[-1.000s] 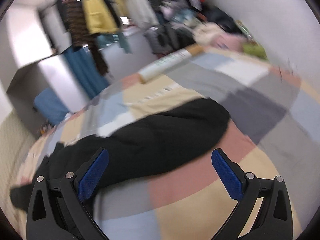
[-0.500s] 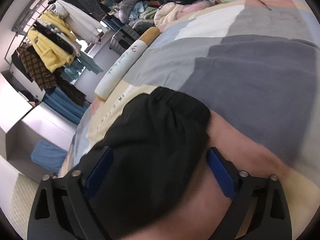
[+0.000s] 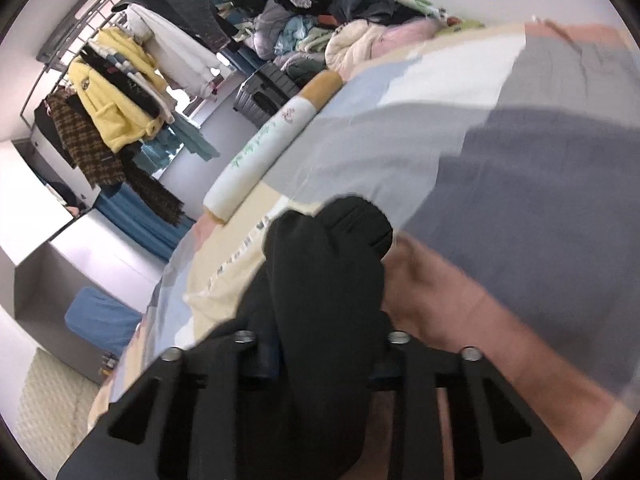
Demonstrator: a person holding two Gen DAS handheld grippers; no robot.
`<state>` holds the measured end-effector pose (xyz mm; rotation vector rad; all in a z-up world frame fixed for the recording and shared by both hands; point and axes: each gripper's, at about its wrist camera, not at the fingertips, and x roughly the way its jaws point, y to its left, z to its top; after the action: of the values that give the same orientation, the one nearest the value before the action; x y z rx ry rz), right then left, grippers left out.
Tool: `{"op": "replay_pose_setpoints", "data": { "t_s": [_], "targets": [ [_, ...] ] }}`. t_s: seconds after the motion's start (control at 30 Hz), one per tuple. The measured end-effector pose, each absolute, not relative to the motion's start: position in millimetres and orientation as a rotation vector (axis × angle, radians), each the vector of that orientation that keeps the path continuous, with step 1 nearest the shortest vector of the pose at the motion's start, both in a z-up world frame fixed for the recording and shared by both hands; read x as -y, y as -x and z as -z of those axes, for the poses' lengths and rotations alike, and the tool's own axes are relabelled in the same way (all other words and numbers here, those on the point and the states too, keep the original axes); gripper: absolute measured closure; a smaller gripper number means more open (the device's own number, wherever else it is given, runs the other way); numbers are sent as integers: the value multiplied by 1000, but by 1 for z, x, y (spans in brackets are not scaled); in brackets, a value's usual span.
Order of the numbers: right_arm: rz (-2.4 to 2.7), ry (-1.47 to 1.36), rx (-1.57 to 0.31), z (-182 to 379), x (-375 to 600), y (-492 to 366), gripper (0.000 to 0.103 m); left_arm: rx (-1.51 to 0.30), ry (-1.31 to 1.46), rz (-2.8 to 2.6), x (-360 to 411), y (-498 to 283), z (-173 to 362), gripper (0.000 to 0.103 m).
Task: Fold large clothes
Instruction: 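Lift the sleeve with the right gripper and fold it across the jacket body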
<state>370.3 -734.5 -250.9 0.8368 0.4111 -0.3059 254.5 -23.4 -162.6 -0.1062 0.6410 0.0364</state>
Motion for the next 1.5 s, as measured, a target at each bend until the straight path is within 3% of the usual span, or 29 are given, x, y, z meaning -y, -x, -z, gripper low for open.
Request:
{"op": "replay_pose_setpoints", "data": {
  "t_s": [0.37, 0.87, 1.2, 1.5],
  "targets": [
    [320, -686, -374, 125, 714, -330, 96, -672, 93, 19, 11, -243, 149, 0],
    [220, -496, -282, -38, 591, -286, 97, -597, 23, 87, -25, -194, 121, 0],
    [84, -298, -287, -101, 441, -297, 95, -566, -18, 82, -38, -179, 123, 0],
    [-101, -179, -293, -105, 293, -318, 95, -481, 29, 69, -83, -170, 112, 0]
  ]
}}
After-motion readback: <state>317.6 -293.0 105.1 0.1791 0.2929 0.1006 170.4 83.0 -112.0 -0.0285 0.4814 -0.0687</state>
